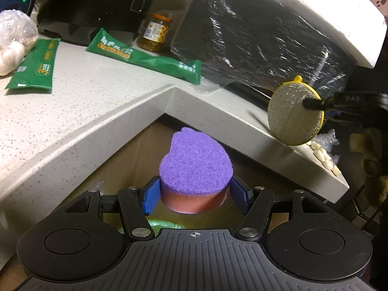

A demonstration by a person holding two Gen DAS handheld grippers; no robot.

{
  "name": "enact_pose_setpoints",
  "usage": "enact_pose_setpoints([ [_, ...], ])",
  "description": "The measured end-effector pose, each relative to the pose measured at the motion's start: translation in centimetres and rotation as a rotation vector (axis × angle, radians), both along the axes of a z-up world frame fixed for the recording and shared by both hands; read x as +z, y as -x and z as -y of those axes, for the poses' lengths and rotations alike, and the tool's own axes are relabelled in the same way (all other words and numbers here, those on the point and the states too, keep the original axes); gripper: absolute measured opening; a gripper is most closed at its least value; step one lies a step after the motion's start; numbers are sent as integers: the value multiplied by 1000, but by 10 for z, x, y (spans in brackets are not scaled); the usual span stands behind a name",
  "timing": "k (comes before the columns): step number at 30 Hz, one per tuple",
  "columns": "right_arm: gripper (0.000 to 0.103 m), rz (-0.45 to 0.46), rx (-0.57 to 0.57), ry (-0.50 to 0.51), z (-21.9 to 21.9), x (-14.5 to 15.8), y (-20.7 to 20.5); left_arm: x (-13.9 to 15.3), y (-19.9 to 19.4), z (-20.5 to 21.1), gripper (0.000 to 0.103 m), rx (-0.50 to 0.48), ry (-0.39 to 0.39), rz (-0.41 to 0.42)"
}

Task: Collect trash
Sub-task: 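Carry the sponge and scrubber down into the green-lined bin with both tools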

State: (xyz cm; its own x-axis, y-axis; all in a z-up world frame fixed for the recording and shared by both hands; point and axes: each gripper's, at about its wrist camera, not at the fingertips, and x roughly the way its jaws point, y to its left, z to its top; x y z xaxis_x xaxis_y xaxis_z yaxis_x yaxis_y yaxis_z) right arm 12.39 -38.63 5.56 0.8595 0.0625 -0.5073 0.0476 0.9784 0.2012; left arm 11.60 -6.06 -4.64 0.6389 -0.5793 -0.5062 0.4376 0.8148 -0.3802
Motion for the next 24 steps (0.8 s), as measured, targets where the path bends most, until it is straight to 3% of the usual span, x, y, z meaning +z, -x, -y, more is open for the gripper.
enact_pose_setpoints([
  [4,21,-64,-67,8,9,-26,-13,0,1,1,68,0,-11,1],
  [7,17,-57,-65,-27,9,-35,-15,0,0,2,68,-1,-29,-3],
  [12,14,6,64,-52,-15,-28,2,-19,-2,6,68,-26,-85,-51],
  [17,14,-47,212,-87,-44,-59,18,-97,-10,18,68,-86,-144,-289],
  [21,14,-187,266,-82,-61,-133,24,-191,-19,33,68,-102,-188,-531],
  [24,14,-332,227,-73,-59,-185,20,-254,-33,44,68,-89,-164,-713],
])
